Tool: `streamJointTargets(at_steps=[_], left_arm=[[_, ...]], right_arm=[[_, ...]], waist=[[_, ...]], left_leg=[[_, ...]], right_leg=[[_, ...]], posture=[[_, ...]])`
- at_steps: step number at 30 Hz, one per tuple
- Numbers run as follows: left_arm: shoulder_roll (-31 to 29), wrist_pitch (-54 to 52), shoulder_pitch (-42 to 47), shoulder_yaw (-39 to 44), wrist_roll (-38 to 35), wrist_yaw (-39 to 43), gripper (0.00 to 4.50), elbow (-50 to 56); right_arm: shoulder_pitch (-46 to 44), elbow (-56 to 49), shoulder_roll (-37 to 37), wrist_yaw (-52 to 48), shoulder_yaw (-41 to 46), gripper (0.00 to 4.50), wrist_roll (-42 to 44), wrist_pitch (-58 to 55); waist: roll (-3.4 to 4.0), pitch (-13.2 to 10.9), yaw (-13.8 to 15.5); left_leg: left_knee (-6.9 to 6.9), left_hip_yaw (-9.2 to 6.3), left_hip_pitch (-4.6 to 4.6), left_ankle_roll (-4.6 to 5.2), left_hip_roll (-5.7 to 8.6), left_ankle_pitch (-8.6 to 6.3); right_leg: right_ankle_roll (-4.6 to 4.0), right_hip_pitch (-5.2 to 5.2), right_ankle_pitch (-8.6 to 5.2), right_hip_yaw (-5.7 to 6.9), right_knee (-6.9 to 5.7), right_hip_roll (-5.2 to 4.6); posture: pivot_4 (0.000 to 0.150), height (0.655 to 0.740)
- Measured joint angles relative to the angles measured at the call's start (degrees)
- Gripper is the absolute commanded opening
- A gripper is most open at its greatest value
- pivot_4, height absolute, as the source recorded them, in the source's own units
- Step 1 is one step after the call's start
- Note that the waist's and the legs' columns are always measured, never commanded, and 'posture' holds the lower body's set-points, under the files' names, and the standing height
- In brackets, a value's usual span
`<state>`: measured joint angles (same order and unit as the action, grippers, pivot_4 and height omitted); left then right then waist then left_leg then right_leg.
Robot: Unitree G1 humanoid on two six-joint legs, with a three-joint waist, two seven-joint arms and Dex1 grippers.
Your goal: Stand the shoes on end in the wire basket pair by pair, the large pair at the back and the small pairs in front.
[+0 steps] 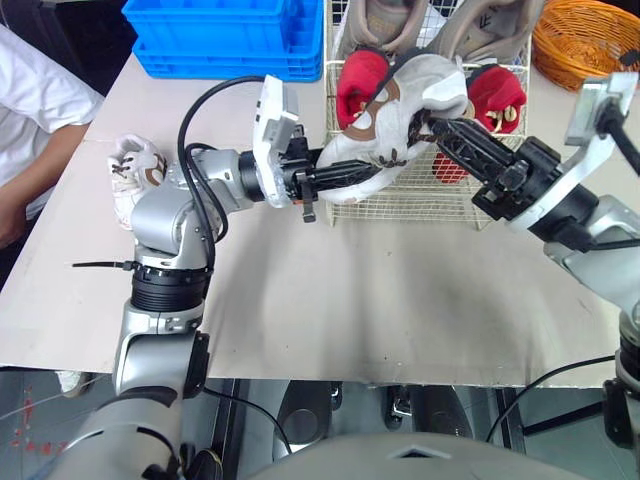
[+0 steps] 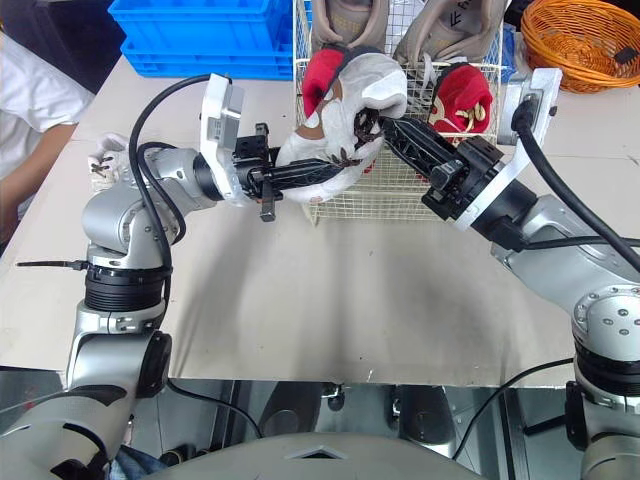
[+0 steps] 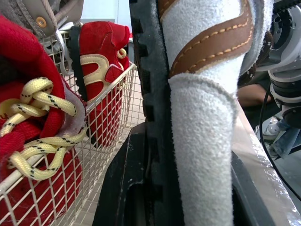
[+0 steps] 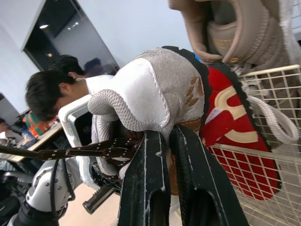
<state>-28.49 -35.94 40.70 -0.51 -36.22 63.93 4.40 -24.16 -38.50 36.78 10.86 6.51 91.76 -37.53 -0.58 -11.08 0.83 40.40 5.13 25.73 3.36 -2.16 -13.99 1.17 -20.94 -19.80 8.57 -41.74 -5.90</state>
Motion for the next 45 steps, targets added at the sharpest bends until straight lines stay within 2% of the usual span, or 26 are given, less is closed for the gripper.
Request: streamJointTargets(at_steps=[1,2,3,5,7,12,19,24,27,30,34,45], left_arm=[[0.19,-0.01,0.09,-0.06,0.00,0.02,2.32,-0.11],[0.67,-0.03,0.34,-0.13,-0.02,0.17,2.38,-0.16],[0.79,-0.02,0.49,-0.18,-0.04,0.26,2.91,-0.16],[1.12,0.03,0.95,-0.20,-0.07,0.67,3.54,-0.16],[1.98,1.06,1.09,-0.11,0.04,-0.12,4.48,-0.30],[-0.29,0.98,0.67,0.19,-1.17,1.09,4.48,0.66],[-6.06,-1.51,0.20,2.97,-4.57,2.20,4.48,5.07],[-7.96,-3.13,0.04,4.26,-6.80,1.99,4.48,7.43],[-8.06,-3.65,-0.05,4.22,-7.26,1.80,4.48,8.52],[-8.05,-3.81,-0.13,4.24,-7.79,1.54,4.48,8.59],[-8.10,-4.69,-0.65,4.24,-8.36,1.08,4.48,8.97],[-9.62,-4.95,-1.72,4.31,-8.96,0.77,4.48,10.33]], right_arm=[[-0.12,0.00,-0.04,0.32,0.01,0.00,0.03,0.15],[-0.62,0.07,-0.05,1.03,0.10,0.00,0.15,0.39],[-0.93,0.10,-0.05,1.14,0.17,0.00,0.20,0.47],[-1.68,0.05,-0.02,1.41,0.54,0.00,0.58,0.92],[-1.82,0.04,0.36,1.47,1.18,0.00,1.38,1.51],[-1.81,-0.29,2.96,0.20,4.70,0.00,1.31,2.15],[2.99,0.38,4.52,-2.73,10.43,0.00,-5.26,4.19],[6.45,0.83,-0.04,-4.21,10.92,0.00,-11.92,6.89],[6.31,0.98,-5.29,-6.66,8.52,0.00,-18.87,10.32],[7.55,1.05,-6.82,-9.96,7.00,0.00,-24.15,12.16],[13.70,1.65,-9.56,-14.76,5.64,0.00,-30.10,14.07],[21.53,5.39,-13.20,-19.42,9.38,0.00,-33.46,16.68]], waist=[[0.00,0.00,0.00],[0.00,0.00,0.00],[0.00,0.00,-0.01],[0.00,0.00,-0.01],[0.00,0.00,0.02],[0.00,0.00,-0.01],[0.01,0.00,0.00],[0.02,0.00,0.01],[0.04,-0.01,-0.08],[0.03,-0.01,0.01],[0.03,-0.01,0.15],[0.04,-0.01,0.00]], left_leg=[[0.00,0.00,0.00,0.00,0.00,0.00],[0.00,0.00,0.00,0.00,0.00,0.00],[0.00,0.00,0.00,0.00,0.00,0.00],[-0.01,0.00,0.00,0.00,0.00,0.00],[-0.02,0.00,0.01,0.00,0.00,0.00],[-0.04,0.01,0.00,0.00,0.00,0.00],[-0.09,0.02,-0.01,0.00,0.00,0.00],[-0.09,0.02,-0.01,0.00,0.00,0.00],[-0.09,0.04,-0.03,-0.01,-0.02,0.00],[-0.10,0.02,-0.03,-0.01,-0.02,0.00],[-0.09,0.03,0.01,0.00,0.01,0.00],[-0.08,0.03,-0.05,-0.01,0.00,0.00]], right_leg=[[0.00,0.00,0.00,0.00,0.00,0.00],[0.00,-0.01,0.00,0.00,-0.01,0.00],[0.00,-0.01,0.00,0.00,-0.01,0.00],[0.00,-0.01,0.00,0.00,0.00,0.00],[0.00,-0.01,0.00,0.00,0.02,0.00],[0.00,-0.02,0.00,0.00,0.03,0.00],[0.00,-0.01,0.00,-0.02,0.07,0.00],[0.00,-0.01,0.00,-0.03,0.06,0.01],[0.00,-0.03,0.00,-0.06,0.04,0.03],[0.01,-0.02,-0.01,-0.05,0.06,0.05],[0.02,-0.02,-0.01,-0.06,0.09,0.03],[0.01,-0.02,-0.01,-0.10,0.02,0.06]], posture=[[0.150,0.6860],[0.150,0.6860],[0.150,0.6860],[0.150,0.6860],[0.150,0.6860],[0.150,0.6860],[0.150,0.6860],[0.150,0.6860],[0.150,0.6860],[0.150,0.6860],[0.150,0.6860],[0.150,0.6860]])
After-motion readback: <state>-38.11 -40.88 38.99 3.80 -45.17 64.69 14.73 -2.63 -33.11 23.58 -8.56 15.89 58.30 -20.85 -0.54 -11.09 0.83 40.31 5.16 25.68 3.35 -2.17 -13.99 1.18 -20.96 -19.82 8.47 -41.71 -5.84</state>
